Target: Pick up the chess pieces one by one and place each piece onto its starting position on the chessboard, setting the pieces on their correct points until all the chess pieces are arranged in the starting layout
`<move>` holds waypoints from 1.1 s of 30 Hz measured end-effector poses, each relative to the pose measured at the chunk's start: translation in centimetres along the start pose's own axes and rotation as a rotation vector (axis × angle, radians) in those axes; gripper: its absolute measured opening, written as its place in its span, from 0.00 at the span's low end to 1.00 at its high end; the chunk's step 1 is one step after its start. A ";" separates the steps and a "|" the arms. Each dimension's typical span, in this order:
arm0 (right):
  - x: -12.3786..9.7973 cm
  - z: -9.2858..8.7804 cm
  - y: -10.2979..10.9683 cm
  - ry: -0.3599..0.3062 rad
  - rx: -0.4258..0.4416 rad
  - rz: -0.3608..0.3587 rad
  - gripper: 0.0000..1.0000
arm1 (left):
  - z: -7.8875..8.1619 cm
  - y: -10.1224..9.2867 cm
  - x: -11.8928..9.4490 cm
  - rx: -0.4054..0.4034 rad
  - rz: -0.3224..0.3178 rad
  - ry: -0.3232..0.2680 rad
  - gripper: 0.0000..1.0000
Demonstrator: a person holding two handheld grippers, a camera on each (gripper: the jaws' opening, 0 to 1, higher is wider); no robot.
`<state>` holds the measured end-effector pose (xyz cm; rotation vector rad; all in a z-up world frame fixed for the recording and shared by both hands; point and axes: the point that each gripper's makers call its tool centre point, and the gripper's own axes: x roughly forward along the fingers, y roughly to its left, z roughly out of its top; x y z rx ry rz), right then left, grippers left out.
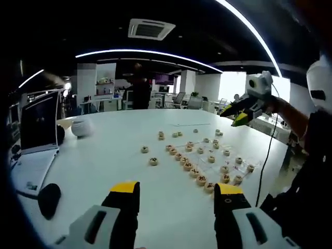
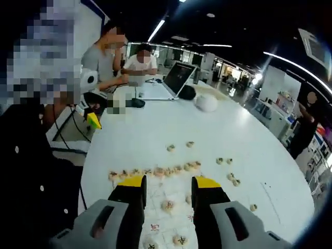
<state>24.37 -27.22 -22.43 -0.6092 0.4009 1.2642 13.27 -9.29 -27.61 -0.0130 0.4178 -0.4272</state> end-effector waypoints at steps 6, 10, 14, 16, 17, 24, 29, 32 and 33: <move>5.5 2.4 0.6 0.087 -0.090 0.113 0.35 | -0.2 0.7 -0.6 -0.009 0.016 -0.008 0.59; 9.9 2.3 1.0 0.172 -0.124 0.183 0.35 | -0.3 0.8 -0.9 -0.014 0.023 -0.015 0.59; 12.9 1.1 2.0 0.250 -0.166 0.223 0.35 | -0.4 0.8 -1.2 -0.014 0.023 -0.014 0.59; 14.4 0.5 2.3 0.287 -0.186 0.236 0.35 | -0.5 1.0 -1.4 -0.019 0.029 -0.017 0.59; 15.4 0.2 1.8 0.311 -0.196 0.242 0.35 | -0.5 1.1 -1.4 -0.023 0.032 -0.019 0.59; 19.5 -0.7 0.3 0.373 -0.170 0.256 0.34 | -0.9 1.2 -1.6 -0.036 0.038 -0.020 0.59; 20.8 -1.5 -0.3 0.405 -0.157 0.259 0.31 | -1.1 1.3 -1.7 -0.040 0.040 -0.017 0.59; 21.1 -1.6 -0.3 0.415 -0.146 0.258 0.28 | -1.1 1.4 -1.6 -0.043 0.043 -0.015 0.59; 21.1 -1.7 -0.2 0.421 -0.145 0.259 0.28 | -1.1 1.5 -1.6 -0.044 0.044 -0.014 0.59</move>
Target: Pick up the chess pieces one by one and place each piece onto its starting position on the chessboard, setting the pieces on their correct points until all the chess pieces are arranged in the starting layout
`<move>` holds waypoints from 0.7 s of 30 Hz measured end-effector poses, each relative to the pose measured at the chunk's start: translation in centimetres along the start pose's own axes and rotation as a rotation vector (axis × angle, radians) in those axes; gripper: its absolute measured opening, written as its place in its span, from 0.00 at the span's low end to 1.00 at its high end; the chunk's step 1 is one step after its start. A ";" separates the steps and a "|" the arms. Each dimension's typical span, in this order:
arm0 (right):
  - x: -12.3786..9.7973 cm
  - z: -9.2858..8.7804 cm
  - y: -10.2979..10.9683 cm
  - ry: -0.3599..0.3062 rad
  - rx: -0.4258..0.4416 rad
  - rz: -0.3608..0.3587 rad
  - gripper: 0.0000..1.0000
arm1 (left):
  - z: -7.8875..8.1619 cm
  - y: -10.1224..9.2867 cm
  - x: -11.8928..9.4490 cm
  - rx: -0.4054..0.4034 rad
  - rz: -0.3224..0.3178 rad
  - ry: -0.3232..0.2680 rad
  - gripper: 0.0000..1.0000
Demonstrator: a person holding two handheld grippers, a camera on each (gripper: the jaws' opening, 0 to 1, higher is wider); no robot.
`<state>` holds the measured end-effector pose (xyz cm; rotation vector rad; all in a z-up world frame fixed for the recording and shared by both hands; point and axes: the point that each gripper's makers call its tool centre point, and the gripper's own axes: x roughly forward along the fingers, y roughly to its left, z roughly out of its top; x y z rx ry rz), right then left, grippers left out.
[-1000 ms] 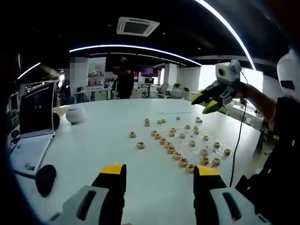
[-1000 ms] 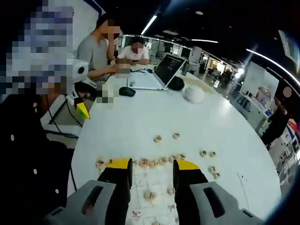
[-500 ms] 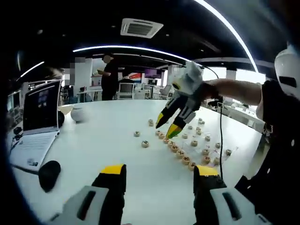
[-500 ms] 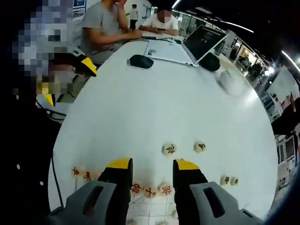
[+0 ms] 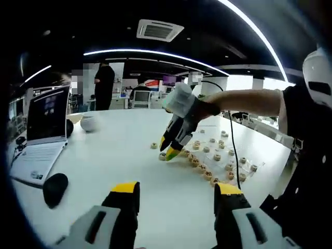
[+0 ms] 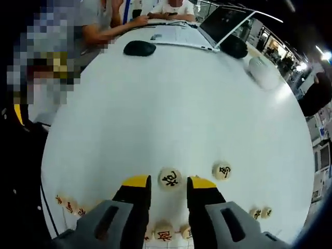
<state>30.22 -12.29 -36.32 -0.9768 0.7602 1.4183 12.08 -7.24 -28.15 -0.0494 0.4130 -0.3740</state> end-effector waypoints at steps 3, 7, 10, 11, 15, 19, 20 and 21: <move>0.2 -0.2 0.3 0.013 0.006 0.005 0.25 | 0.0 0.0 0.1 0.000 -0.001 0.002 0.59; 0.2 -0.2 -0.1 0.031 -0.003 -0.005 0.19 | 0.0 -0.1 0.2 0.003 -0.005 0.003 0.59; -0.7 0.1 -0.1 0.004 0.007 -0.005 0.19 | 0.0 -0.2 0.2 0.004 -0.006 0.002 0.59; -1.1 0.2 -0.1 -0.004 0.007 -0.007 0.19 | 0.0 -0.2 0.2 0.003 -0.006 0.001 0.59; -3.2 0.3 -0.4 -0.048 0.008 -0.021 0.19 | 0.2 -0.2 0.2 0.007 -0.007 0.002 0.59; -6.7 -0.7 -0.8 -0.108 0.022 -0.069 0.19 | 0.4 -0.7 0.6 0.014 -0.021 0.000 0.59; -7.8 -1.1 -0.8 -0.127 0.035 -0.084 0.19 | 0.4 -0.8 0.8 0.017 -0.027 0.001 0.59; -8.8 -1.7 -0.8 -0.139 0.044 -0.095 0.19 | 0.5 -1.0 1.0 0.019 -0.032 0.001 0.59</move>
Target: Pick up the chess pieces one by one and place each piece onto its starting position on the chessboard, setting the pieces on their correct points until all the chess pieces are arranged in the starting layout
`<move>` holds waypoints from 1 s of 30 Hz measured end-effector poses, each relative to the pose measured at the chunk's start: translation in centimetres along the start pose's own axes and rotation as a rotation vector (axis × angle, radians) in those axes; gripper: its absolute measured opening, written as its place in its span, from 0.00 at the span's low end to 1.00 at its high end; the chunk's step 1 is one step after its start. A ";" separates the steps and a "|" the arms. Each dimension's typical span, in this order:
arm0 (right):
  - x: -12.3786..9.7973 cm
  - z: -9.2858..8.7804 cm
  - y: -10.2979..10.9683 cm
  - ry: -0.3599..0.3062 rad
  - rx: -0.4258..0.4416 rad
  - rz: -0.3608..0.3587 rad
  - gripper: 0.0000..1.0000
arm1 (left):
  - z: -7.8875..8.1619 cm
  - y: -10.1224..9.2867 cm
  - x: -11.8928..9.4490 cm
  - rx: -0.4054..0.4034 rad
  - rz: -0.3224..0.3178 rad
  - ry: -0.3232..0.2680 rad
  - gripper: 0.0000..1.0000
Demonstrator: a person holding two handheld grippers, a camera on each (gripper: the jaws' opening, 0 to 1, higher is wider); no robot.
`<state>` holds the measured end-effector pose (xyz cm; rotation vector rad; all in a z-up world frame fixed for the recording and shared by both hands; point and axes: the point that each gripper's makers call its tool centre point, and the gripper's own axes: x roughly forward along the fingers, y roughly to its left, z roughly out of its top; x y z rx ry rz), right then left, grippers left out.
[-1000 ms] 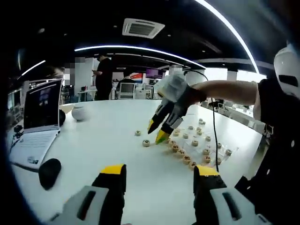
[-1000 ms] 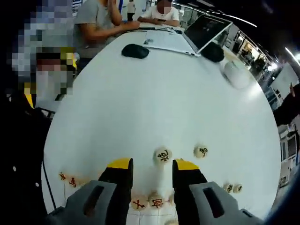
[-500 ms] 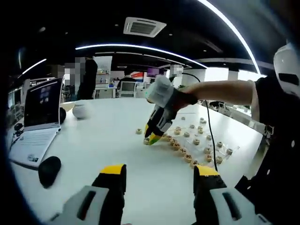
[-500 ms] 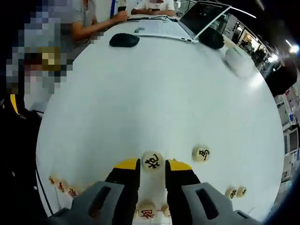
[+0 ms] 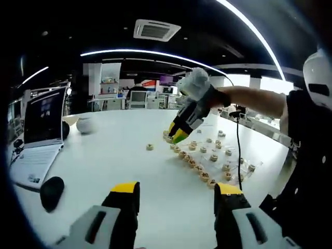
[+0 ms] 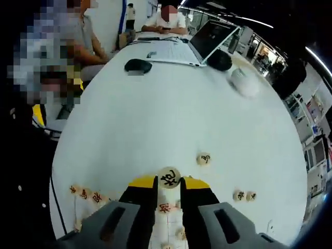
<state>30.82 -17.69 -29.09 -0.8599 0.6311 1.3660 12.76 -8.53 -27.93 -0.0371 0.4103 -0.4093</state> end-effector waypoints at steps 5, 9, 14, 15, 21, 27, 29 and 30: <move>-6.0 -3.6 0.2 -0.061 0.066 -0.088 0.19 | 0.5 -0.9 1.0 0.019 -0.032 0.003 0.59; -10.7 -7.4 1.4 -0.090 0.115 -0.168 0.19 | 1.1 -1.8 2.0 0.043 -0.063 0.005 0.59; -15.6 -12.4 3.6 -0.123 0.191 -0.276 0.19 | 1.8 -2.9 3.1 0.067 -0.098 0.012 0.59; -16.4 -13.3 4.2 -0.133 0.204 -0.299 0.19 | 1.9 -3.1 3.3 0.072 -0.104 0.015 0.59; -20.8 -16.8 7.5 -0.224 0.297 -0.460 0.19 | 2.5 -3.9 4.3 0.094 -0.125 0.025 0.59; -22.6 -19.5 11.8 -0.215 0.333 -0.526 0.19 | 2.4 -4.8 4.9 0.108 -0.139 0.043 0.59; -22.6 -19.9 12.7 -0.217 0.359 -0.521 0.19 | 2.1 -4.9 5.1 0.102 -0.138 0.049 0.59; -22.4 -20.1 13.0 -0.212 0.368 -0.510 0.19 | 2.0 -4.9 5.2 0.100 -0.138 0.051 0.59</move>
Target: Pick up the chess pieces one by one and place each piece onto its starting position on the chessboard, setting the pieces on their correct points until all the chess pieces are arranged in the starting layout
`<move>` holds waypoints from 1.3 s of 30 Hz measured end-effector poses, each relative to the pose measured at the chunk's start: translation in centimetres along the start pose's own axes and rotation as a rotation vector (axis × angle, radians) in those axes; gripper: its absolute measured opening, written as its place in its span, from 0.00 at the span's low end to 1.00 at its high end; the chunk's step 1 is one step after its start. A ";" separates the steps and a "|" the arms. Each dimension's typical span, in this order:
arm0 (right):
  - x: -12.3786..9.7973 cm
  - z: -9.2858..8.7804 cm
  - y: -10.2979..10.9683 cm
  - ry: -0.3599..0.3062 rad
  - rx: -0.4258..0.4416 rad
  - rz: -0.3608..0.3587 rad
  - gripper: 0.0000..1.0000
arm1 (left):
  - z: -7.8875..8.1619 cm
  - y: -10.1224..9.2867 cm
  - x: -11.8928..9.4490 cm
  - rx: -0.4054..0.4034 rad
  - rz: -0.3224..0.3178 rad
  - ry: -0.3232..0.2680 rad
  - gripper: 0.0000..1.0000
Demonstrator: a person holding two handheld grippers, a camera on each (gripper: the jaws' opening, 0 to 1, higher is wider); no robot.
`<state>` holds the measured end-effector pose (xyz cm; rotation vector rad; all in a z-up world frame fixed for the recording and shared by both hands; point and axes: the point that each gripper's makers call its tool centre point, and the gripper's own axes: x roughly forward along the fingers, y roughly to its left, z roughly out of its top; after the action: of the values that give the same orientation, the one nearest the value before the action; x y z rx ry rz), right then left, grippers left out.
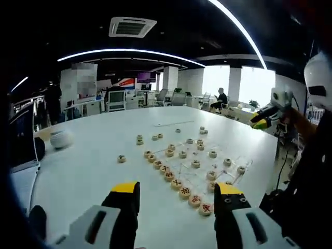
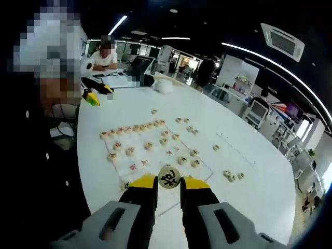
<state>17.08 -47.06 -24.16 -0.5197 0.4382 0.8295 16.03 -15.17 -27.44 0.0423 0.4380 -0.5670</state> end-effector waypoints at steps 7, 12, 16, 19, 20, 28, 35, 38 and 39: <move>1.7 -1.6 1.1 0.065 -0.013 0.079 0.19 | -0.1 -0.6 -0.1 -0.002 -0.005 0.001 0.59; 4.0 -2.9 2.6 0.122 -0.023 0.178 0.19 | -0.4 -0.3 -0.7 -0.012 0.016 0.002 0.59; 6.1 -4.2 3.6 0.175 -0.061 0.232 0.19 | -0.7 0.0 -1.4 -0.016 0.031 0.006 0.59; 7.2 -4.8 4.4 0.192 -0.068 0.269 0.19 | -0.8 0.3 -1.7 -0.021 0.044 0.007 0.59; 7.7 -5.1 4.7 0.202 -0.074 0.279 0.19 | -0.9 0.4 -1.8 -0.022 0.047 0.007 0.59; 9.0 -6.9 5.4 0.268 -0.112 0.311 0.19 | -1.1 0.5 -1.8 -0.026 0.050 0.012 0.59; 9.4 -7.4 5.6 0.273 -0.102 0.324 0.19 | -1.4 0.7 -1.6 -0.033 0.049 0.019 0.59; 9.4 -7.4 5.6 0.271 -0.100 0.325 0.19 | -1.4 0.7 -1.5 -0.033 0.049 0.021 0.58; 9.4 -7.4 5.6 0.270 -0.100 0.324 0.19 | -1.4 0.7 -1.5 -0.033 0.049 0.021 0.58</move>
<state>17.16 -42.90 -36.68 -0.6677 0.7452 1.1015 14.73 -13.60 -28.12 0.0271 0.4659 -0.5111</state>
